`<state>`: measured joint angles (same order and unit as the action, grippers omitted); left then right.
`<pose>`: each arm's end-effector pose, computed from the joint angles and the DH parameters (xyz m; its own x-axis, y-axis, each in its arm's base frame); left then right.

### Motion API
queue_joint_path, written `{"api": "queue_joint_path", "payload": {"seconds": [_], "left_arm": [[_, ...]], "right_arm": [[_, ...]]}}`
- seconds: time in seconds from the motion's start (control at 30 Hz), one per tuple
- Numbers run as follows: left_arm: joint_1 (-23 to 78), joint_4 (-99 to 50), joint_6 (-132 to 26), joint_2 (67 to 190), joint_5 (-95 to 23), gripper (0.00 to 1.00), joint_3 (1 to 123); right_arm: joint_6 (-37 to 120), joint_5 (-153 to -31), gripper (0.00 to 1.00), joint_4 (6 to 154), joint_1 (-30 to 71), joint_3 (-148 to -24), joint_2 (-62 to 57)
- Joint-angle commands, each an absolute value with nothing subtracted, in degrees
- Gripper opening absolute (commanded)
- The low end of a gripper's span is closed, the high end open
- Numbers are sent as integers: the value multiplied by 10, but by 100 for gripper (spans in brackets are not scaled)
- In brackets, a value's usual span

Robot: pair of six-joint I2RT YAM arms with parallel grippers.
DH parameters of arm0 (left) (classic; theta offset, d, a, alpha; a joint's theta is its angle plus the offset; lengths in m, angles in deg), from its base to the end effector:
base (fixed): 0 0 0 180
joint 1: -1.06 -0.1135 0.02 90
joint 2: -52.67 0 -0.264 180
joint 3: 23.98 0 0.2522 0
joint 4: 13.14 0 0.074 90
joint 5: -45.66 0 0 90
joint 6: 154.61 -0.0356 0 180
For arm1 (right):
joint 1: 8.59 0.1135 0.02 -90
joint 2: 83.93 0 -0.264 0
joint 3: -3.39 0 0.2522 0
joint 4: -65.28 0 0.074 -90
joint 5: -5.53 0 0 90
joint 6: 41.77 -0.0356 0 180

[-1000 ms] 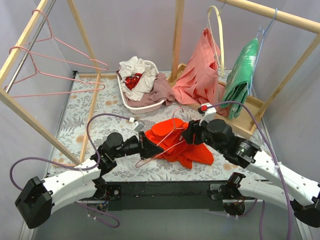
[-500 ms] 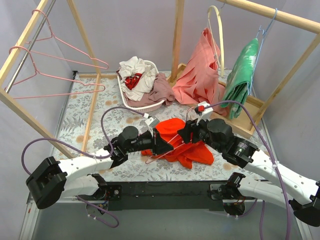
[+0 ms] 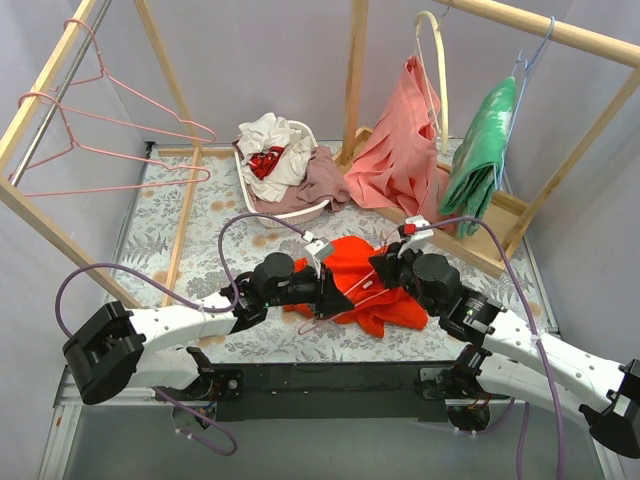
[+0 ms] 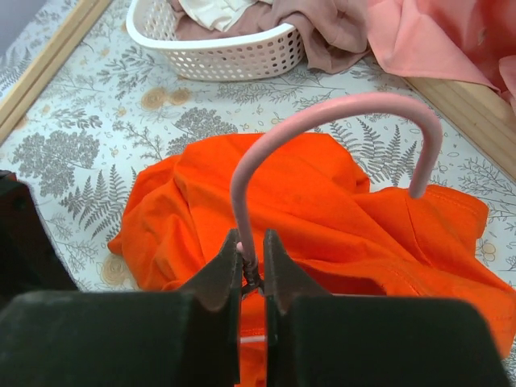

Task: Place the t-shirt on the hanger

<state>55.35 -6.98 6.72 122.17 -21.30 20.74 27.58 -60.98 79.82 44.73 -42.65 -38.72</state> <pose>0.1391 -0.2174 0.2210 -0.9726 -0.1406 -0.1850 0.1319 0.3212 -0.9378 0.1248 0.1437 0.2792 -0.3103 0.1249 -0.9424 -0.4219 0.8703 0.2542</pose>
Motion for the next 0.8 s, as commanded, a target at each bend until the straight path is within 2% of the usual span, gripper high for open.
{"api": "queue_joint_path", "payload": {"seconds": [0.0, 0.03, 0.07, 0.13, 0.27, 0.37, 0.43, 0.53, 0.77], "left_arm": [[559, -97, 68, 1221, -245, 29, 256], [559, -107, 77, 1218, -274, 32, 258], [559, -116, 84, 1211, -291, 44, 260], [559, -151, 97, 1197, -329, 54, 269], [558, -227, 144, 1155, -435, 61, 280], [558, -315, 187, 1121, -477, 55, 273], [558, -337, 205, 1103, -477, 47, 262], [559, -352, 245, 1099, -458, 43, 230], [602, -350, 303, 1168, -491, 43, 218]], "right_arm": [[274, -585, 1, 720, 449, -394, -428], [276, -584, 1, 716, 449, -388, -433], [276, -583, 1, 712, 448, -371, -440], [277, -585, 1, 697, 449, -353, -453], [272, -585, 1, 674, 449, -317, -476], [266, -575, 1, 669, 449, -303, -494], [261, -569, 1, 669, 449, -302, -504], [249, -555, 1, 669, 449, -304, -508], [248, -535, 1, 659, 449, -313, -495]]}}
